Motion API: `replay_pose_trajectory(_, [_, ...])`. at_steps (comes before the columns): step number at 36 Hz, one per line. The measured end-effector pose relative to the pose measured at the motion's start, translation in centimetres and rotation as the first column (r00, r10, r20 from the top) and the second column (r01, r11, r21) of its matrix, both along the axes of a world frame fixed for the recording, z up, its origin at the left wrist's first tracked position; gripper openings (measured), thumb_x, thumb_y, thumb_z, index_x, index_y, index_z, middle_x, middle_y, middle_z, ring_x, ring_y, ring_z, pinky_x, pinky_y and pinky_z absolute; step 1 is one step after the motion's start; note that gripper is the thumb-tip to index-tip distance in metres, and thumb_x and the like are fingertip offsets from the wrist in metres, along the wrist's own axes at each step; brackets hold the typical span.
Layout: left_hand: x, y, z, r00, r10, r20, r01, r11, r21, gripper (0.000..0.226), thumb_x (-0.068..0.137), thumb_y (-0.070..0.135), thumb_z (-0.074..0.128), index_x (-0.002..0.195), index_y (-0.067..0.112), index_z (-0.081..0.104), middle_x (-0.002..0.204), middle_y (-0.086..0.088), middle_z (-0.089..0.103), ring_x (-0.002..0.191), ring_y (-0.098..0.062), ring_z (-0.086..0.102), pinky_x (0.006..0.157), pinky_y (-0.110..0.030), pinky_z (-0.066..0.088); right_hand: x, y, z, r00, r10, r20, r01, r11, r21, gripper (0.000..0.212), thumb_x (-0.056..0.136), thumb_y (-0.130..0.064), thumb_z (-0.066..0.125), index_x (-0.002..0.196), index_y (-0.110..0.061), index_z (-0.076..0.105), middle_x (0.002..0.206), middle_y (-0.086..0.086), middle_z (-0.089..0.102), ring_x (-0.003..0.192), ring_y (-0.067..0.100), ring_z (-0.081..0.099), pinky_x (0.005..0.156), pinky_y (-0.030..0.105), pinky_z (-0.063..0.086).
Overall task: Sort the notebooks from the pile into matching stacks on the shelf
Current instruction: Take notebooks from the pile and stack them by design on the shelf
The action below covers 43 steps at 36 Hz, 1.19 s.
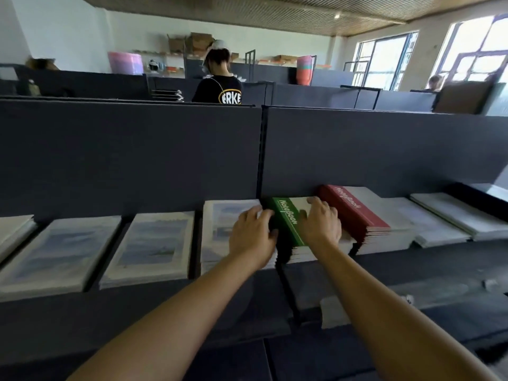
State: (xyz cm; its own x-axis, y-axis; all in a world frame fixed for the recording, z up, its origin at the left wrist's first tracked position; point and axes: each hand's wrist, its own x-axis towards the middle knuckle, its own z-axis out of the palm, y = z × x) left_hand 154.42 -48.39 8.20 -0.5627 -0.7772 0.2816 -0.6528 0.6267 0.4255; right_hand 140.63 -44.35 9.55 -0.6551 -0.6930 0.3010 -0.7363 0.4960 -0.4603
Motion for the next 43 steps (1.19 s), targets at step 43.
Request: replay_pose_trajectory(43, [-23.5, 8.3, -0.8, 0.92, 0.038, 0.391, 0.052, 0.975, -0.217, 0.065, 0.097, 0.044, 0.045, 0.152, 0.026, 0.015, 0.158, -0.005, 0.014, 0.143, -0.03, 0.013, 0.117, -0.044, 0.017, -24.1, 9.2, -2.1, 0.869, 0.187, 0.459, -0.2, 0.98, -0.02, 0.046, 0.103, -0.037, 0.031, 0.14, -0.009, 0.033, 0.138, 0.019, 0.043, 0.11, 0.029, 0.05, 0.094, 0.041, 0.041])
